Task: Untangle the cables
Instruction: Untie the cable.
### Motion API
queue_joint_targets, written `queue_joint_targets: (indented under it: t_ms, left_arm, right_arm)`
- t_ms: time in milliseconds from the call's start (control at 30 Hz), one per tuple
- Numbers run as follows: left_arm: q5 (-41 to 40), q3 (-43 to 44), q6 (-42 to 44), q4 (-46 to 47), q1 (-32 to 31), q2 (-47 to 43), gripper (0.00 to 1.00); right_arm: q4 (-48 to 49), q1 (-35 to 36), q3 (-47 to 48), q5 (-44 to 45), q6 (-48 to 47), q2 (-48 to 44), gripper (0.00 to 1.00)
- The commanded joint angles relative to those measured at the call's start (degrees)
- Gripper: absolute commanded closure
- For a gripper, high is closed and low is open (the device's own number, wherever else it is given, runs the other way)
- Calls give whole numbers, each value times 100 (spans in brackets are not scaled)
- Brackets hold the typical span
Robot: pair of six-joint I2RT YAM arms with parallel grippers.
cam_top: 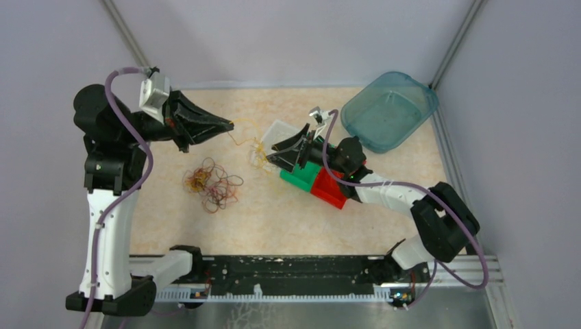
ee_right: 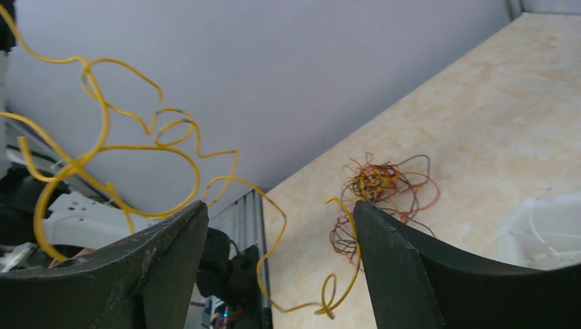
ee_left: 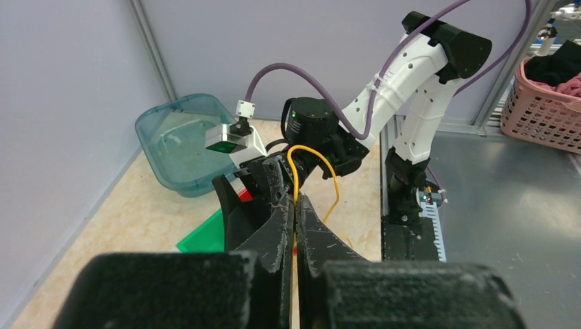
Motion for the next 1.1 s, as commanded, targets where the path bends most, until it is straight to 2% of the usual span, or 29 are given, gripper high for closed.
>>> queue_joint_targets:
  t_ms: [0,100,400,700,900,1067]
  left_arm:
    - [142,-109,-135,255,30,-69,98]
    - [126,-133,-114,256,30,-72,98]
    - [171,-117,-142,255,26,-111,97]
    - [122,-78,-45,251,30,-151,97]
    - [61,55,-8,233,28,-117,97]
    - [23,169,153,93,29,-108,97]
  right_arm:
    - [1696,216,347,-488,809,186,22]
    - [1936,412,415,-511,906,333,22]
    - [1825,995,914,-437,690,776,23]
    - [1564,1167,888,-512,503,815,28]
    - [1902,1150,438,-478,745,772,44]
    - [2025,990,-135,-445,717,404,28]
